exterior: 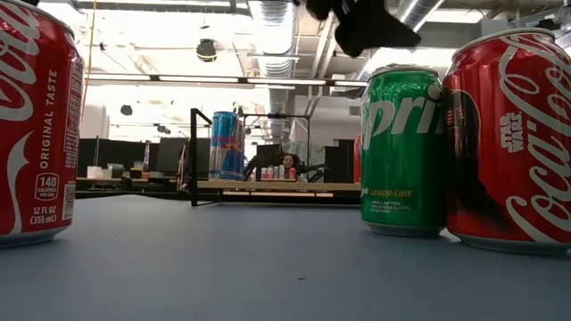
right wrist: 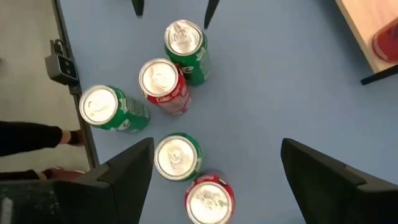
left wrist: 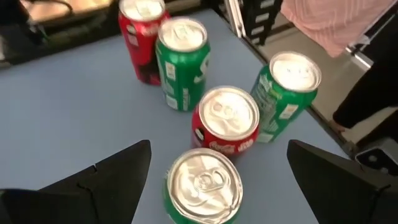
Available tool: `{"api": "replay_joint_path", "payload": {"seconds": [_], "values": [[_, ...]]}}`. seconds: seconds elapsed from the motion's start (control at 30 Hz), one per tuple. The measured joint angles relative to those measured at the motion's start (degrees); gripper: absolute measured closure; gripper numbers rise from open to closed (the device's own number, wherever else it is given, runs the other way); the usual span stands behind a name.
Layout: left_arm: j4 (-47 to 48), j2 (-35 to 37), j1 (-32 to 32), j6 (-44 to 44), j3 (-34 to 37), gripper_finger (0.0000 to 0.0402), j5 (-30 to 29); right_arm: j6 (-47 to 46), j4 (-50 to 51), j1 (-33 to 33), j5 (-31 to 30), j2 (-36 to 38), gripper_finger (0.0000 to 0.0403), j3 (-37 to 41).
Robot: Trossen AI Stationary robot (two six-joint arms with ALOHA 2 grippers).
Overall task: Place canned beverage on shelf
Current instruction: Put the top green soda can on the shelf
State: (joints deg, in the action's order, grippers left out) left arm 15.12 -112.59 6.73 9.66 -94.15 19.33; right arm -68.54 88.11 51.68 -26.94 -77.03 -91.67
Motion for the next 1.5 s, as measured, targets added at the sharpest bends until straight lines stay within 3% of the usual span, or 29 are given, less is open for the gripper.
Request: {"api": "replay_joint_path", "payload": {"seconds": [0.6,0.77,1.13,1.5], "values": [[-0.52,-5.82,0.41,1.24,-0.07,0.004,-0.57,-0.44,-1.8,-0.01,-0.15,0.0,0.007,0.93],[-0.62,-5.69,0.39,2.22,-0.1,0.004,-4.65,-0.45,-1.81,-0.02,-0.15,0.0,0.007,0.93],[2.31,-6.64,1.24,3.25,-0.01,0.0041,-6.22,-0.45,-1.49,0.0,-0.25,0.0,0.007,0.93],[2.16,-6.54,1.24,1.54,-0.09,0.0104,-7.19,-1.17,-1.44,-0.01,-0.59,0.0,0.007,0.93]]}}
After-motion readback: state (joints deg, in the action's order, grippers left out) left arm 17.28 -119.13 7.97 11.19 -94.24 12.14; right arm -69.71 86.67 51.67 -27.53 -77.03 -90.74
